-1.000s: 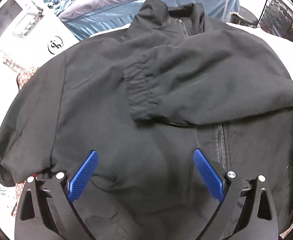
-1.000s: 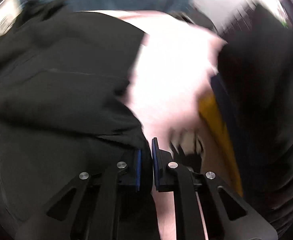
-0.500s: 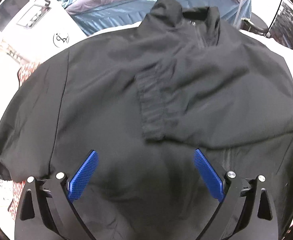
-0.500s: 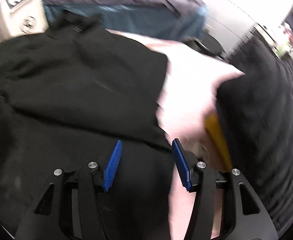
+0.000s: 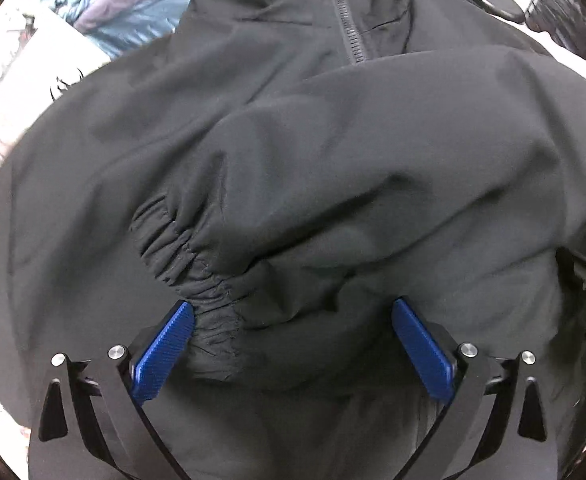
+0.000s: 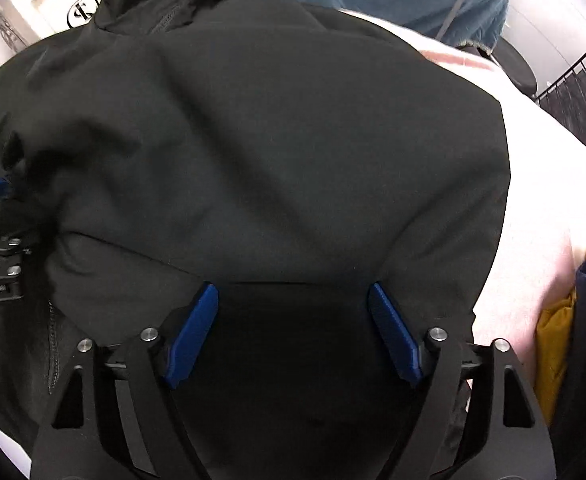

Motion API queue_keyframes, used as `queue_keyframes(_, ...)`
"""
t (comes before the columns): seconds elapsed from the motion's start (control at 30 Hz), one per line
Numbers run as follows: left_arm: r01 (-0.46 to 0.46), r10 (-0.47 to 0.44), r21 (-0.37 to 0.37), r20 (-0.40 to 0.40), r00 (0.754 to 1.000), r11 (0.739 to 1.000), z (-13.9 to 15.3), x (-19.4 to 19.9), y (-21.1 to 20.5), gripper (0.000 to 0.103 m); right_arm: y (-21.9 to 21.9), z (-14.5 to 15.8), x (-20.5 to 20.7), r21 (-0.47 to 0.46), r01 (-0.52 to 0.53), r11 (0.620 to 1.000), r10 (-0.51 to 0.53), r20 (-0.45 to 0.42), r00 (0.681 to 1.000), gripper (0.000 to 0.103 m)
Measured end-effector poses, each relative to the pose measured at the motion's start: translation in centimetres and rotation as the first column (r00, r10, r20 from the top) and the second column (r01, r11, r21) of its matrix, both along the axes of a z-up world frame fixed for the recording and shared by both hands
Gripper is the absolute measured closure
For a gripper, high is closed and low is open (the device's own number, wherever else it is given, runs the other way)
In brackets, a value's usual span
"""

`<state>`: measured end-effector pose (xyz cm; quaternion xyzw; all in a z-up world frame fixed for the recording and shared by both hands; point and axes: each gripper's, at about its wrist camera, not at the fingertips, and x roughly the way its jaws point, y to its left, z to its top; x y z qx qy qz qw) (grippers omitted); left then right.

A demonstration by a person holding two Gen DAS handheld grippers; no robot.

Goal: Fold large clothes

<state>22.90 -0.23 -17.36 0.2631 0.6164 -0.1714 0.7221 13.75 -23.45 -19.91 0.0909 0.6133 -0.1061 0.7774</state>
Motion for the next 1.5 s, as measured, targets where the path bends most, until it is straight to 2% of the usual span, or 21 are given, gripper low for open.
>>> queue_keyframes(0.07,-0.023,0.023,-0.010,-0.034,0.999,1.000,-0.3,0.6,0.1,0.005,0.1,-0.1,0.3,-0.008,0.001,1.000,-0.001,-0.001,1.000,0.021)
queue_keyframes(0.23,-0.067,0.064,-0.025,-0.112,0.992,0.997,-0.8,1.9,0.6,0.004,0.5,-0.2,0.6,-0.043,0.053,0.998,-0.053,-0.005,0.999,0.006)
queue_keyframes(0.4,-0.079,0.079,0.008,-0.130,0.988,0.997,-0.5,2.3,0.5,0.005,0.7,0.4,1.2,-0.072,0.104,0.992,-0.110,-0.079,0.991,0.006)
queue_keyframes(0.47,-0.118,0.118,0.013,-0.095,0.988,0.993,0.4,2.2,0.9,0.007,1.2,1.8,0.9,-0.088,0.103,0.991,-0.108,-0.055,0.993,0.006)
queue_keyframes(0.53,-0.165,0.163,-0.050,-0.043,0.986,0.985,2.3,1.4,2.0,0.006,2.4,4.2,-0.3,-0.122,0.096,0.988,-0.095,0.016,0.995,0.006)
queue_keyframes(0.6,-0.204,0.203,-0.121,-0.028,0.979,0.971,4.1,0.5,3.5,0.006,3.7,5.8,-1.6,-0.139,0.088,0.986,-0.081,0.053,0.995,0.006)
queue_keyframes(0.73,-0.242,0.250,-0.203,0.015,0.968,0.949,7.3,-1.9,7.6,0.007,6.5,7.7,-4.3,-0.089,0.061,0.994,-0.054,0.078,0.995,0.006)
queue_keyframes(0.87,-0.215,0.239,-0.195,0.106,0.965,0.957,9.4,-5.1,11.7,0.007,11.3,8.7,-6.8,-0.068,-0.044,0.997,0.049,0.069,0.996,0.006)
queue_keyframes(1.03,-0.212,0.234,-0.119,0.216,0.948,0.970,12.2,-9.1,17.9,0.009,17.0,9.9,-9.4,-0.028,-0.193,0.981,0.194,0.062,0.979,0.006)
queue_keyframes(1.2,-0.326,0.346,-0.115,0.270,0.899,0.938,14.3,-10.2,24.8,0.011,20.9,9.6,-11.6,-0.031,-0.308,0.951,0.309,0.053,0.950,0.006)
queue_keyframes(1.27,-0.389,0.408,-0.125,0.293,0.865,0.913,15.1,-10.5,27.8,0.013,21.9,9.5,-11.9,-0.040,-0.337,0.941,0.339,0.043,0.940,0.006)
queue_keyframes(1.4,-0.529,0.558,-0.180,0.316,0.767,0.830,16.9,-10.0,34.4,0.015,22.6,9.8,-11.9,-0.051,-0.370,0.928,0.372,0.037,0.928,0.006)
queue_keyframes(1.5,-0.619,0.660,-0.230,0.301,0.689,0.751,17.9,-8.7,39.3,0.016,22.9,10.2,-11.7,-0.062,-0.380,0.923,0.383,0.042,0.923,0.006)
